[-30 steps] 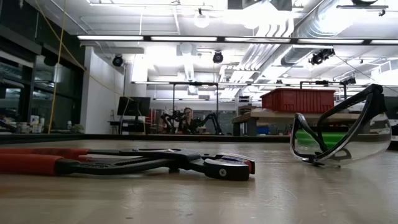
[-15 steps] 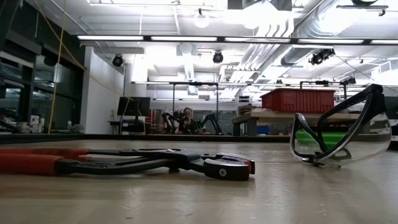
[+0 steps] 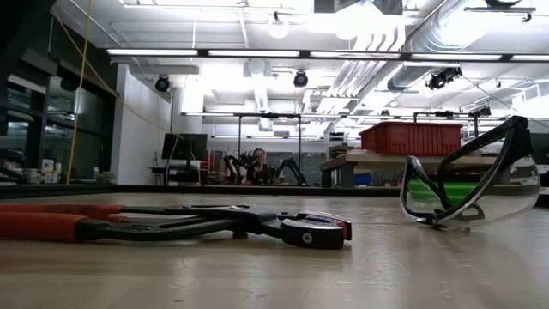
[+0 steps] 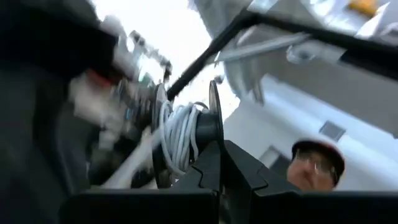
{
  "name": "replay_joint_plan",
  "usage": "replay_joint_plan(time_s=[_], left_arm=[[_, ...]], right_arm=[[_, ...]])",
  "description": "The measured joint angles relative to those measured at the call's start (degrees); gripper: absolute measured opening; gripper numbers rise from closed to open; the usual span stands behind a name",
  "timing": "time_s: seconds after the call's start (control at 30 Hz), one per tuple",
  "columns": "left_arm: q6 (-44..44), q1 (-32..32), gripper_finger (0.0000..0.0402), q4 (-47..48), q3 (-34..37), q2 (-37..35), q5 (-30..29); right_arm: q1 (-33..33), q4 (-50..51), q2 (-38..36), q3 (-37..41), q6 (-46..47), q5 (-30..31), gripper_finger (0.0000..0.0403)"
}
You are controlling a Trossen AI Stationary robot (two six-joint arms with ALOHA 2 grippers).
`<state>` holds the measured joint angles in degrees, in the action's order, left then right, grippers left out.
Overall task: Coil cords
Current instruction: Coil the wire into the spool
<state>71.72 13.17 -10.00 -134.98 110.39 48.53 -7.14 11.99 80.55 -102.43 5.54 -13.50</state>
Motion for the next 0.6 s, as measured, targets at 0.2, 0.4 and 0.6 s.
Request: replay_joint_plan(time_s=[0.2,0.4,0.6], left_arm=[[-3.97,1.72,0.0000,-10.90,0.09,1.38,-9.90],[-10.87,3.13,0.0000,-15.91,0.17,1.42,-19.07],[-12.02,3.53,0.0000,-19.60,-0.21,0.74,-21.55]], right_arm=[[0.07,-0.85,0.35,-0.11,0.02,-1.23,0.0000],[0.07,-0.21,0.55,-0.13,0.67,3.83,0.0018],[0.19,1.20,1.75,0.26,-0.45,9.20,0.0115]])
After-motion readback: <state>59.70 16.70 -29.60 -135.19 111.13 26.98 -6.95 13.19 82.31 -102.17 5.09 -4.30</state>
